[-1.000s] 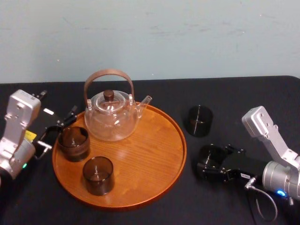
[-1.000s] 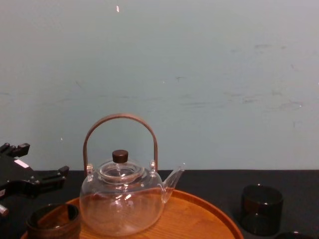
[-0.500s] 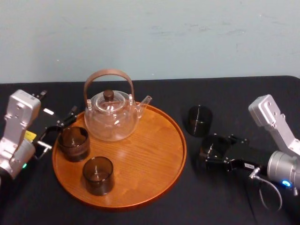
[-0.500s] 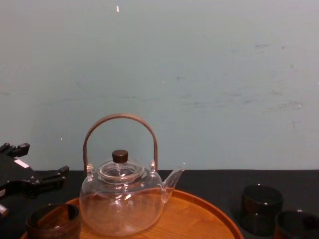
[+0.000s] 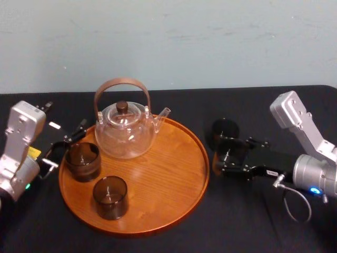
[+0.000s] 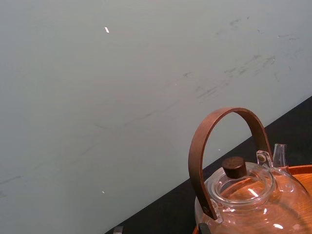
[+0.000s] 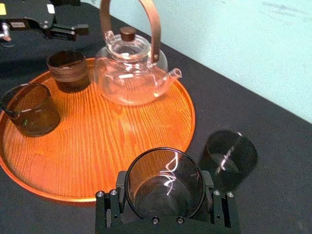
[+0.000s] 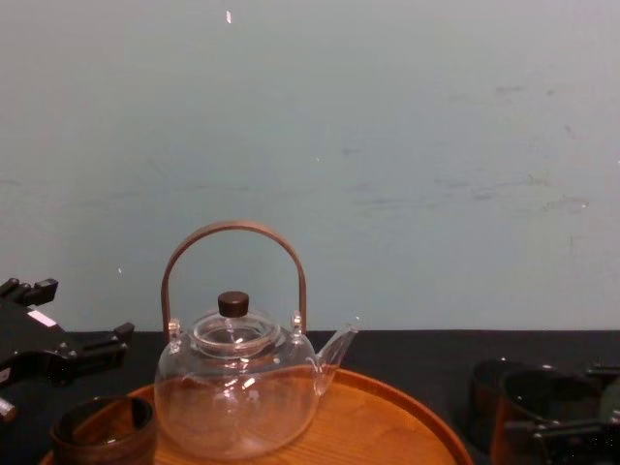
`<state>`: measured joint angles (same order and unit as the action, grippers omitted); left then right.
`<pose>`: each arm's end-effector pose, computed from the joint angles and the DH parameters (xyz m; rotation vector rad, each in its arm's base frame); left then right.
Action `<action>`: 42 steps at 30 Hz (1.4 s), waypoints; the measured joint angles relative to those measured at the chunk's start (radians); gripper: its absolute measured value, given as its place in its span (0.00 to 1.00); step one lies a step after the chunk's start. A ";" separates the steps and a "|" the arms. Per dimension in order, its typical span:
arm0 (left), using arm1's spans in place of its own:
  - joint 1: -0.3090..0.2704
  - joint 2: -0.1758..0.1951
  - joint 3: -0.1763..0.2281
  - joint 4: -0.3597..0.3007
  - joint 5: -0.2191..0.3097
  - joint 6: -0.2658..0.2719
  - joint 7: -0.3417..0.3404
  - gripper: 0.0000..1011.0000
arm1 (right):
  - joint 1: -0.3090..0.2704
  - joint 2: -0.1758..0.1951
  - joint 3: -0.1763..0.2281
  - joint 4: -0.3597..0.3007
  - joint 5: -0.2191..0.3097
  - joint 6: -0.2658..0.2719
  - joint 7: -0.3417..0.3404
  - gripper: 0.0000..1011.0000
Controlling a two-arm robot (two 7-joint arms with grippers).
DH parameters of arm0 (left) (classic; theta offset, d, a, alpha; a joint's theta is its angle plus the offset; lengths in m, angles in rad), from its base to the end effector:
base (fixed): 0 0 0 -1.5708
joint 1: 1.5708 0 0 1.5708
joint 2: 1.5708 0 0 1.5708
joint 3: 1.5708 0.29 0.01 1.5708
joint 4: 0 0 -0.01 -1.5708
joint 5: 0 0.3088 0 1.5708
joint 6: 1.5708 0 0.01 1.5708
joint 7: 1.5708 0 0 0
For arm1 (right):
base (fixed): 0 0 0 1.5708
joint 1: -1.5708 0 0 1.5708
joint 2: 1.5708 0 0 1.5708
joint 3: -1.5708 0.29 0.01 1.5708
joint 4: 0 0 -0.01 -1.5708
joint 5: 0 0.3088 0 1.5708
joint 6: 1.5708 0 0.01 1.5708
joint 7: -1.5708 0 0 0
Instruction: Pick up the glass from the table and place it on the tray.
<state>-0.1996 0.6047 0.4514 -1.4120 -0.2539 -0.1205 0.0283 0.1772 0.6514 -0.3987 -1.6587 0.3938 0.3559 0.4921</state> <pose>0.3581 0.0827 -0.3022 0.3045 -0.2851 1.2480 0.3495 -0.0646 -0.2390 -0.4472 0.0884 -0.7461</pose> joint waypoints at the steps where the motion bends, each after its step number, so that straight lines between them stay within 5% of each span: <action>1: 0.000 0.000 0.000 0.000 0.000 0.000 0.000 0.99 | 0.007 -0.002 -0.006 0.003 -0.002 -0.002 0.003 0.90; 21: 0.000 0.000 0.000 0.000 0.000 0.000 0.000 0.99 | 0.146 -0.081 -0.134 0.090 -0.034 -0.055 0.072 0.89; 42: 0.000 0.000 0.000 0.000 0.000 0.000 0.000 0.99 | 0.189 -0.125 -0.228 0.144 -0.052 -0.088 0.119 0.90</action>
<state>-0.1995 0.6047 0.4514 -1.4119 -0.2539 -0.1205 0.0283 0.3662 0.5264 -0.6267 -1.5150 0.3420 0.2679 0.6113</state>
